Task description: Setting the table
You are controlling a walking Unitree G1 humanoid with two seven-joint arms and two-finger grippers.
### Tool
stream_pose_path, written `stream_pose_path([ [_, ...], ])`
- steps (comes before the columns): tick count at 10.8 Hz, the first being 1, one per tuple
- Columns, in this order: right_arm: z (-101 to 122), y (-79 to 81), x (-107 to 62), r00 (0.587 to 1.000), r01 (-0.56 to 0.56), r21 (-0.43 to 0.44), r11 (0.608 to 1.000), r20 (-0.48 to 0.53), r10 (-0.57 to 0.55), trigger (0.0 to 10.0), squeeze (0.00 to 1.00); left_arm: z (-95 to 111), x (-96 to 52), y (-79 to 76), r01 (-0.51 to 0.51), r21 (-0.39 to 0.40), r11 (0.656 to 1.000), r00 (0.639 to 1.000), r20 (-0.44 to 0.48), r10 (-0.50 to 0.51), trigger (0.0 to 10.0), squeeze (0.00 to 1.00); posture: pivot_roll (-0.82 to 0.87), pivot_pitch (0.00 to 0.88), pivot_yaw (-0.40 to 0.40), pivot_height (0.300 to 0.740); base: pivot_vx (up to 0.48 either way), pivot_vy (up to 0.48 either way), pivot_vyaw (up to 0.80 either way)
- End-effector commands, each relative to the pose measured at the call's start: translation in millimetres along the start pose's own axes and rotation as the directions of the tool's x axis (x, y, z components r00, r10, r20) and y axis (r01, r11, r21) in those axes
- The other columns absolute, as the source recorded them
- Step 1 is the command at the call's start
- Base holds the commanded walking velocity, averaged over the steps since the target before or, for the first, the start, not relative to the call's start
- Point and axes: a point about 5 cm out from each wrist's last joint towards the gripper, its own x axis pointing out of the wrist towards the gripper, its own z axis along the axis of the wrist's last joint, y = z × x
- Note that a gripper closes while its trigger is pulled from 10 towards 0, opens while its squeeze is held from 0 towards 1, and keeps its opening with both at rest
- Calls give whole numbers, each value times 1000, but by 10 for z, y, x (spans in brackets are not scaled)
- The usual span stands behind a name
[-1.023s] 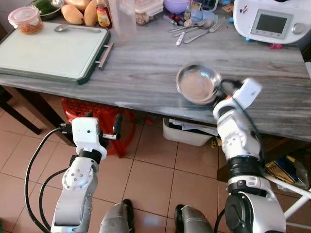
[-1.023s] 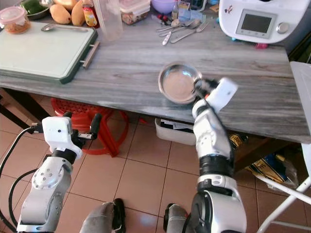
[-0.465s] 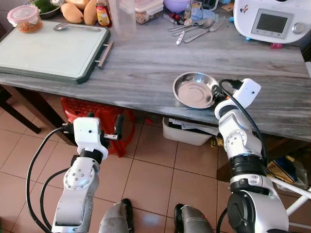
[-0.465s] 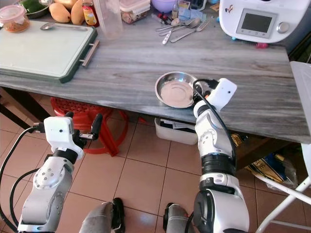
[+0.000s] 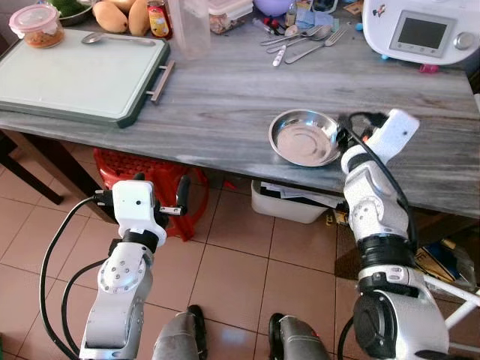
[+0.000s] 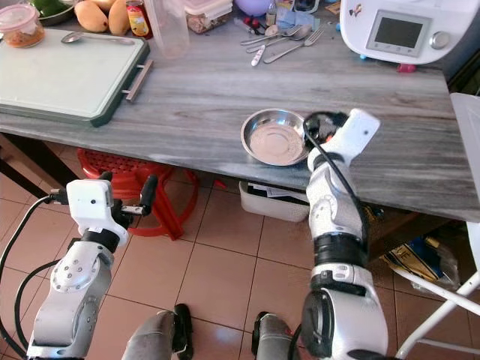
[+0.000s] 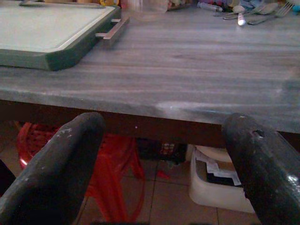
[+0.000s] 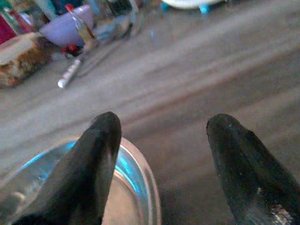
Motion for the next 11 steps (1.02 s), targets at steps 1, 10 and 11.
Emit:
stream_pose_path([
  [1,74,76,-12,998,-47,-40,998,51,49,10000,1000,11,-5,22,-16,13,1000,1000,7,16,10000,0,-4,191,0,740,0,0,0],
  [10,50,124,-594,930,-199,-568,799,147,337,10000,0,-43,59,50,-157,-26,987,987,-30,156,10000,0,-25,133,-19,740,0,0,0],
  [11,39,121,-610,935,-192,-574,796,139,326,10000,0,-26,84,57,-157,-25,987,987,-23,156,10000,0,-28,137,-16,740,0,0,0],
])
